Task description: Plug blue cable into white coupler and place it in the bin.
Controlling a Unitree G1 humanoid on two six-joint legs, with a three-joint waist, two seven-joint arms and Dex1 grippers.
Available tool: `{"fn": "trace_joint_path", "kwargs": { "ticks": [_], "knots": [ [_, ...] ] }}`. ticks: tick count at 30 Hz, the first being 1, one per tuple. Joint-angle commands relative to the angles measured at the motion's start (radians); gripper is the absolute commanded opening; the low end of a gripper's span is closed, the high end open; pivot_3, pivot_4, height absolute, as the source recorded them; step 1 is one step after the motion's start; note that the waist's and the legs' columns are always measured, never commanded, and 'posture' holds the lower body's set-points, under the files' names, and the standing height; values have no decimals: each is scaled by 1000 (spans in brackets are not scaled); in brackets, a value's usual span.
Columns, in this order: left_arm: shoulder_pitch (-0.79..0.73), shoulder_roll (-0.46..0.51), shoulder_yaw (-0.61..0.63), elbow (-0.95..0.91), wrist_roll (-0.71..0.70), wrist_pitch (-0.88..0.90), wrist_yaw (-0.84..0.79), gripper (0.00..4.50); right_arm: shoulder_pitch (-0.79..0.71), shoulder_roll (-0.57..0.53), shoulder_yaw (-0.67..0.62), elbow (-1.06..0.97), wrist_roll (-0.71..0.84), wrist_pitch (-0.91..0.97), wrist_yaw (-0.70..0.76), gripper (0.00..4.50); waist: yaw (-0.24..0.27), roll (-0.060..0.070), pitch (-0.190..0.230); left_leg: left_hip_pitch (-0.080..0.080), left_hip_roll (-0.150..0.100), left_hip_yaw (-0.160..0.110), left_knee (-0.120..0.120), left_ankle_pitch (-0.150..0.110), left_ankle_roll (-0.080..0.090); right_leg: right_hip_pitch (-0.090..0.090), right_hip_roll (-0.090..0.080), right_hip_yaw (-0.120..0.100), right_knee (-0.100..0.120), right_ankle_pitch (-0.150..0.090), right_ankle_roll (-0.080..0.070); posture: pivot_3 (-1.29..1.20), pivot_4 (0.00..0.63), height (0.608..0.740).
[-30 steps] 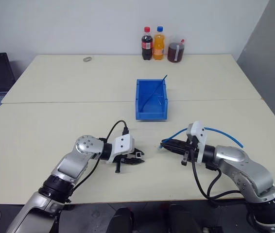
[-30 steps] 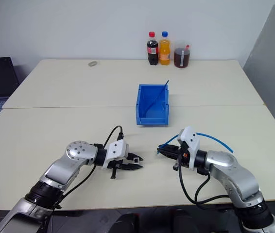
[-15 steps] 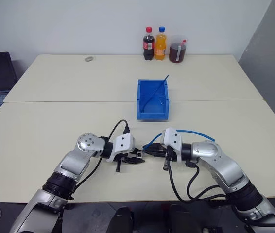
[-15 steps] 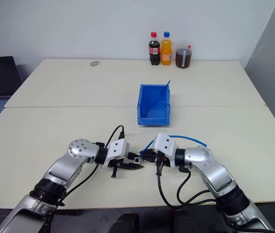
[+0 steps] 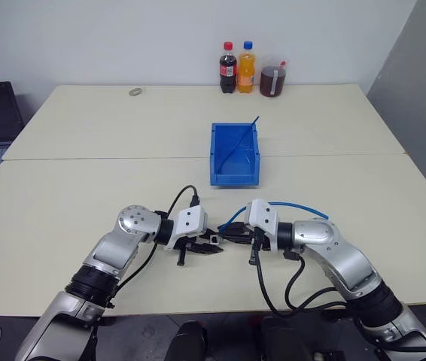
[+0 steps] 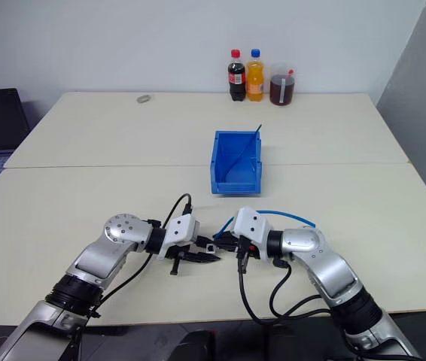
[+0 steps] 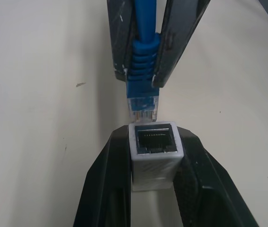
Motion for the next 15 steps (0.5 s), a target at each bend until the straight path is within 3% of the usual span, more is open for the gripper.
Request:
{"fn": "trace_joint_path", "kwargs": {
  "ticks": [1,15],
  "knots": [
    [20,5,-24,8,23,3,-12,832,-30,16,-9,-65,7,1,2,1,0,0,0,0,0,0,0,0,0,0,0,0,0,0,0,0,150,740],
    [21,-1,-20,8,22,8,-3,830,-3,6,28,-22,-42,-9,11,1,0,0,0,0,0,0,0,0,0,0,0,0,0,0,0,0,150,740]
  ]
}}
